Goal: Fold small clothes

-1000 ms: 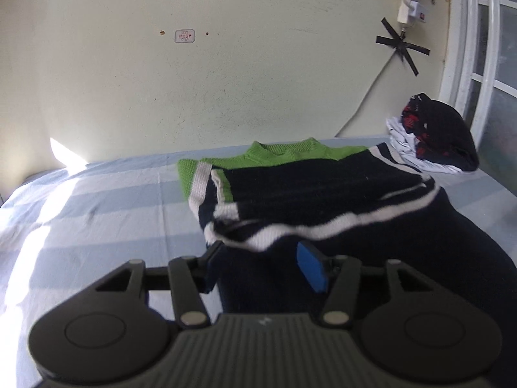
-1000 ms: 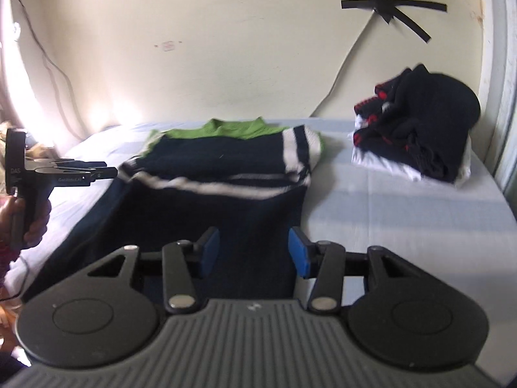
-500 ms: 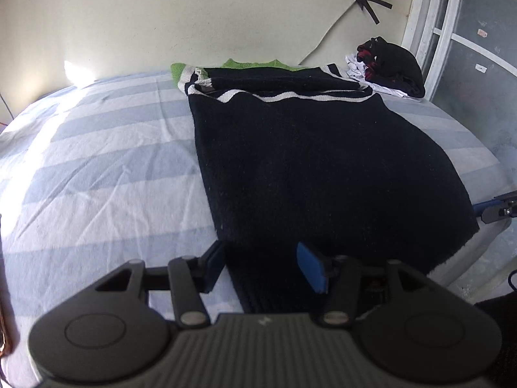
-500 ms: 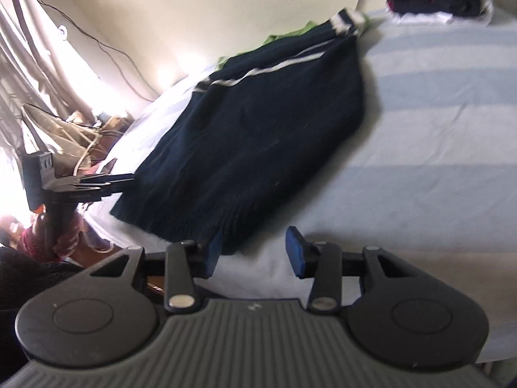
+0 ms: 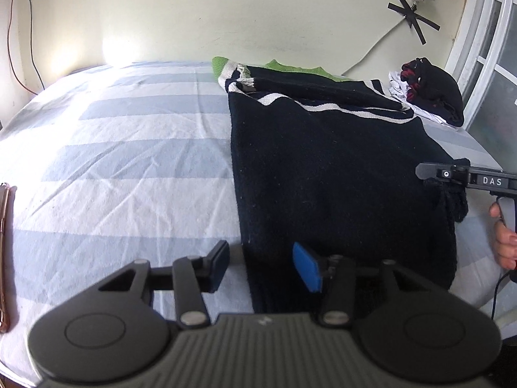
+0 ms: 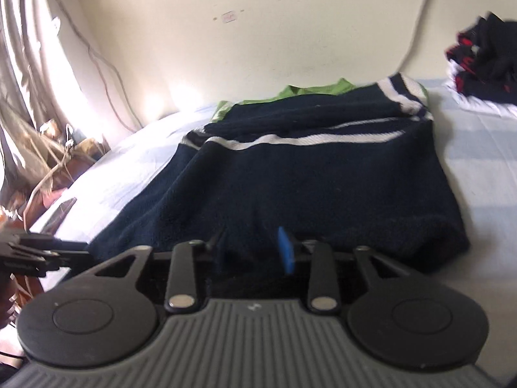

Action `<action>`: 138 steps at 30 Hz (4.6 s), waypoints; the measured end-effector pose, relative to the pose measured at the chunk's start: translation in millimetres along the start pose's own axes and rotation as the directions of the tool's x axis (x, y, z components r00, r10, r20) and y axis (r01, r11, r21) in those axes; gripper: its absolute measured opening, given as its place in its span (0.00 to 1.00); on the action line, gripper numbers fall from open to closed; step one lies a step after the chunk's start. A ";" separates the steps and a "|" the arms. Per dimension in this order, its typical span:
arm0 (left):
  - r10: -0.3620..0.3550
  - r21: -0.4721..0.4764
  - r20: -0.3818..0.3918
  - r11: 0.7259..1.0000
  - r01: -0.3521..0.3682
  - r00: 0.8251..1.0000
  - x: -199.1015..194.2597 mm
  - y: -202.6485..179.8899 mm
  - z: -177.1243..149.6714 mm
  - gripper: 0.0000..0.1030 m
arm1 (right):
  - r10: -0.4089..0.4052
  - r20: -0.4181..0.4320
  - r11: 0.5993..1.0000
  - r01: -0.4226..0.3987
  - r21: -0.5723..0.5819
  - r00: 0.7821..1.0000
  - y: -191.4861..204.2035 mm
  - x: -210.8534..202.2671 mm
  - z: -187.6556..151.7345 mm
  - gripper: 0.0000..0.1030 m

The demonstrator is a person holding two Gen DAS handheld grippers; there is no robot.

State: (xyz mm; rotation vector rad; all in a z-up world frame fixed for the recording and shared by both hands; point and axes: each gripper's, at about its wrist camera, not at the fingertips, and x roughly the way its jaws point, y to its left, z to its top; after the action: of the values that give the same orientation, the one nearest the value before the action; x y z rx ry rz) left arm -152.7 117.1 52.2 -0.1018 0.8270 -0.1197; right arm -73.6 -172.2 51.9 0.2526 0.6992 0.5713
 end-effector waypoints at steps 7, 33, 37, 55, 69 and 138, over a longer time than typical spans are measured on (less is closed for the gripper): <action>-0.005 0.005 -0.020 1.000 0.005 1.000 -5.8 3.5 -5.1 0.52 | 0.086 0.075 0.993 -0.079 -0.093 0.993 -11.8 -70.8 -13.9 0.55; -0.158 -0.194 0.051 0.967 0.165 0.986 -16.5 19.7 23.9 0.10 | 0.214 -0.028 0.976 -0.212 0.057 0.977 -37.8 -86.8 -44.8 0.16; -0.109 -0.354 0.099 0.925 0.137 0.989 9.7 47.2 44.4 0.02 | 0.119 0.049 0.982 -0.125 0.141 0.992 -44.7 -33.6 -5.8 0.16; -0.104 -0.198 -0.077 0.976 0.087 0.992 -1.6 30.4 15.9 0.23 | -0.006 0.048 0.990 -0.001 0.141 0.999 -64.5 -132.0 -55.4 0.42; -0.072 -0.129 -0.067 0.990 0.063 0.995 -11.8 7.2 -13.2 0.19 | 0.203 0.005 0.968 -0.202 0.150 0.979 -48.7 -88.0 -51.6 0.27; -0.032 0.063 -0.038 0.997 0.034 0.999 -11.8 -25.9 -21.9 0.56 | 0.033 -0.054 0.986 -0.023 0.165 0.998 -67.6 -131.7 -62.7 0.26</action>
State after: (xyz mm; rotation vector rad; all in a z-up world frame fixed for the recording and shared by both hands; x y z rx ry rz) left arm -178.5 92.3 49.5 -0.0535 0.8576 -0.1795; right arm -169.7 -301.1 48.5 0.4017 0.7998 0.5498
